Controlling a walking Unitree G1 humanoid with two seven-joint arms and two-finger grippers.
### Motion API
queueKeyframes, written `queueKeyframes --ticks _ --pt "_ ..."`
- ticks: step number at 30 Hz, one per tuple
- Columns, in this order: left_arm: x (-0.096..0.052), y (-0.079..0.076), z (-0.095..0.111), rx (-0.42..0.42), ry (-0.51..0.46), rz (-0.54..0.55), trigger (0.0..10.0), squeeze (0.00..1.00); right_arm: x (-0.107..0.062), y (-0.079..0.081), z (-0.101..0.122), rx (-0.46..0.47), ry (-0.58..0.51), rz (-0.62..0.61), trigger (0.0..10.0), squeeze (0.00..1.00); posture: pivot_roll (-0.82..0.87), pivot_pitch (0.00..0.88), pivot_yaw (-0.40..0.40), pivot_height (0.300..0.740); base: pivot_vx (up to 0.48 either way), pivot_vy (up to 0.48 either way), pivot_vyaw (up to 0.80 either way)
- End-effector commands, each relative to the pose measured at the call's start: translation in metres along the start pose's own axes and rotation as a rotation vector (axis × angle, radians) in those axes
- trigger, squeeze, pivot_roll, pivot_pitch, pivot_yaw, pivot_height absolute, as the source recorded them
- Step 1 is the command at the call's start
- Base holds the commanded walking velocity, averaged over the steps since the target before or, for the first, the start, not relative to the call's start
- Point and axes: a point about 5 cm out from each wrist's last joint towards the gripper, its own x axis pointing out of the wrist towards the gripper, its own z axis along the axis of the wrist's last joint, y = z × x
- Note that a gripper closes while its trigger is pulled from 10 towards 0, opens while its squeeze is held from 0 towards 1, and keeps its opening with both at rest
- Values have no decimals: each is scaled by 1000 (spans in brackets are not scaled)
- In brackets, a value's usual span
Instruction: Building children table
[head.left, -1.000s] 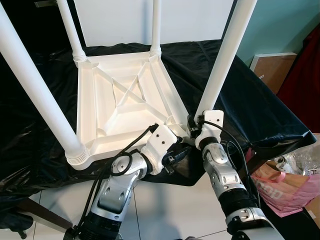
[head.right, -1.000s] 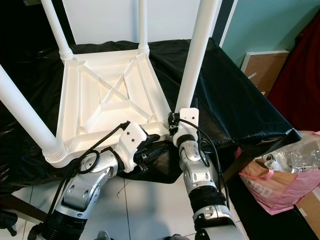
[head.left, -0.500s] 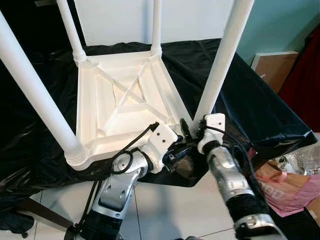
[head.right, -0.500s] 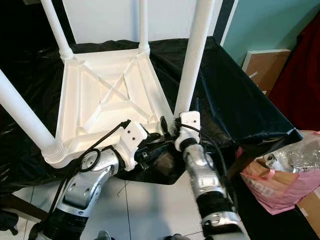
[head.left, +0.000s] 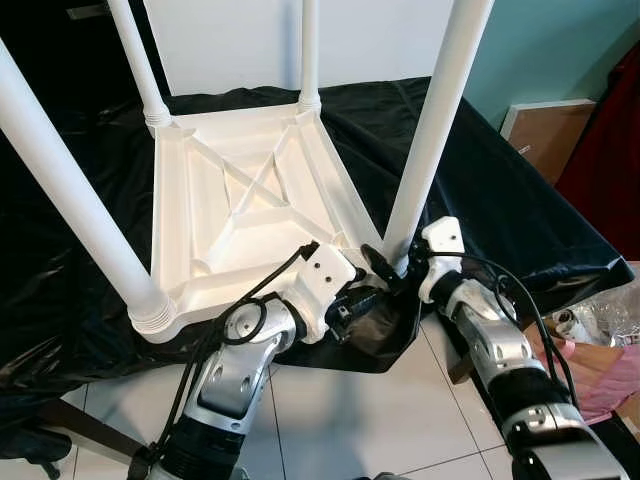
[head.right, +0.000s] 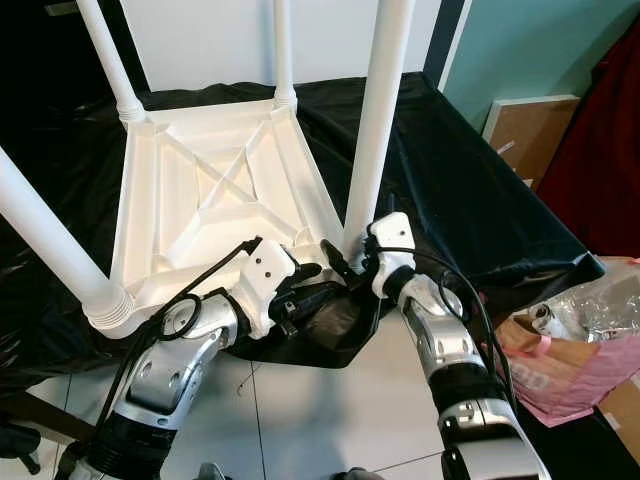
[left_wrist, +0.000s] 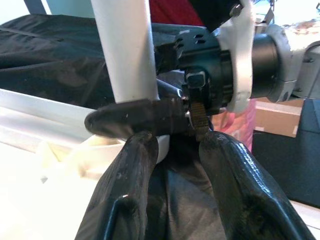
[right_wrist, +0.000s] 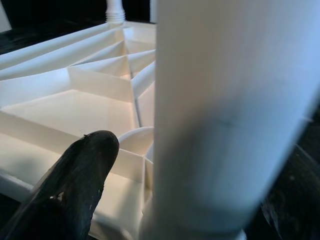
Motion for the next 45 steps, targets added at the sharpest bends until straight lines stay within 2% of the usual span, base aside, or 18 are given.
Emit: queueKeyframes --ticks 1,8,9,10,11,13,14,21,22,23,24,25,30,38,41,43,44,45 --pt "2 2 -2 -4 2 56 10000 0 1 1 -3 -4 14 24 10000 0 -14 60 -16 740 0 0 0" --pt "1 1 -2 -5 6 53 10000 0 9 3 -4 -8 35 53 10000 0 -6 72 -14 740 0 0 0" --pt "1 0 -3 -6 8 53 10000 0 9 3 -6 -8 43 61 9294 0 -6 72 -14 740 0 0 0" --pt "1 0 -3 -6 8 53 10000 0 9 3 -6 -8 43 61 9294 0 -6 72 -14 740 0 0 0" --pt "0 0 -3 -8 8 54 10000 0 9 3 -8 -1 49 67 941 0 -2 78 -15 740 0 0 0" --pt "0 0 -2 -8 8 54 10000 0 9 3 -10 3 51 71 941 0 -2 78 -15 740 0 0 0" --pt "0 0 -2 -9 9 55 10000 0 8 4 -12 7 54 75 0 0 1 81 -16 740 0 0 0" --pt "0 0 -3 -9 13 57 10000 0 5 4 -17 27 59 68 0 0 -2 85 -17 740 0 0 0" --pt "0 0 -3 -8 13 56 10000 0 4 5 -18 37 58 67 3137 0 -2 87 -16 740 0 0 0" --pt "0 0 -3 -8 13 56 10000 0 4 5 -18 37 58 67 3137 0 -2 87 -16 740 0 0 0" --pt "0 0 -3 -9 14 56 10000 0 4 5 -19 43 59 60 8745 0 -4 87 -16 740 0 0 0" --pt "0 -1 -3 -9 14 55 10000 0 3 6 -20 52 59 51 10000 0 -5 88 -16 740 0 0 0" --pt "0 -1 -4 -9 14 53 10000 0 2 6 -22 62 65 18 10000 0 -7 88 -15 740 0 0 0" --pt "0 -2 -4 -10 14 48 10000 0 1 7 -30 75 105 -179 10000 0 -12 84 -15 740 0 0 0" --pt "0 -2 -4 -10 14 48 10000 0 1 7 -30 75 105 -179 10000 0 -12 84 -15 740 0 0 0" --pt "1 -4 -4 -11 13 44 10000 0 0 13 -34 106 119 -265 10000 0 -13 83 -14 740 0 0 0" --pt "1 -5 -5 -12 13 37 10000 0 -1 20 -38 133 130 -357 10000 0 -19 79 -8 740 0 0 0" --pt "1 -5 -5 -12 13 37 10000 0 -1 20 -38 133 130 -357 10000 0 -19 79 -8 740 0 0 0"
